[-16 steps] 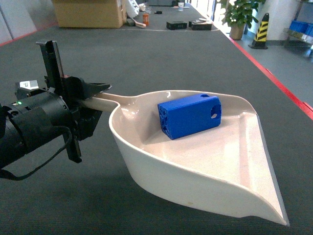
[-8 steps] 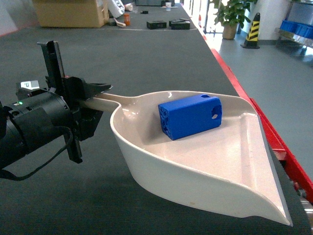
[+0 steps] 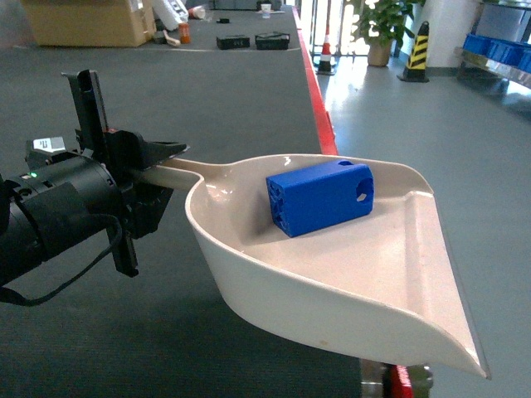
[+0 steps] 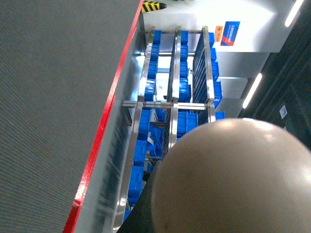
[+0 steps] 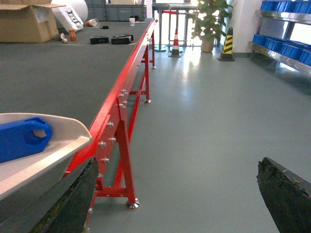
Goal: Place part in tray to right shelf
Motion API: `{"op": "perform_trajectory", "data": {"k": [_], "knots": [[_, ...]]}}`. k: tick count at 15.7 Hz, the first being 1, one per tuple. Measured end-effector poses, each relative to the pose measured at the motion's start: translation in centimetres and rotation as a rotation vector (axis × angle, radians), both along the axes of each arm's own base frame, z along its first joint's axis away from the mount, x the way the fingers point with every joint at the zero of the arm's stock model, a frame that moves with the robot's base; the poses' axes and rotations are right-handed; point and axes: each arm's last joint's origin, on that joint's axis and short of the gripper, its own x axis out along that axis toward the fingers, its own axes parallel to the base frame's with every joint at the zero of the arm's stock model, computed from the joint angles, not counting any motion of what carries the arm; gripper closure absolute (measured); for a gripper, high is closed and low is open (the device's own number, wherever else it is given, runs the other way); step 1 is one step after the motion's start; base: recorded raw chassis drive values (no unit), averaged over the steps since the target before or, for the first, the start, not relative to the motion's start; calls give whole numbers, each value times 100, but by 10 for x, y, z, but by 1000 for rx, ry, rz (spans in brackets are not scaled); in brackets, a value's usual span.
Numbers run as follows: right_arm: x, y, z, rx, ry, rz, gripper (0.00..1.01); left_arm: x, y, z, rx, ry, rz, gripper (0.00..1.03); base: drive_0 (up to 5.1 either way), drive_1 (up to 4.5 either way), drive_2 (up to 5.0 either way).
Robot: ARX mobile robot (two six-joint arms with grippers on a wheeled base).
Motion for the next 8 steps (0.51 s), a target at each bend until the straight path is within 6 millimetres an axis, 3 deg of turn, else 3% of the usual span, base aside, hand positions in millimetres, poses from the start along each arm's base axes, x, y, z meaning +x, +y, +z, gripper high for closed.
{"op": "perform_trajectory", "data": {"k": [8], "knots": [[0,0,0,0,2,0,3,0,0,0,2,3,2,89,498,-243,-243]]}}
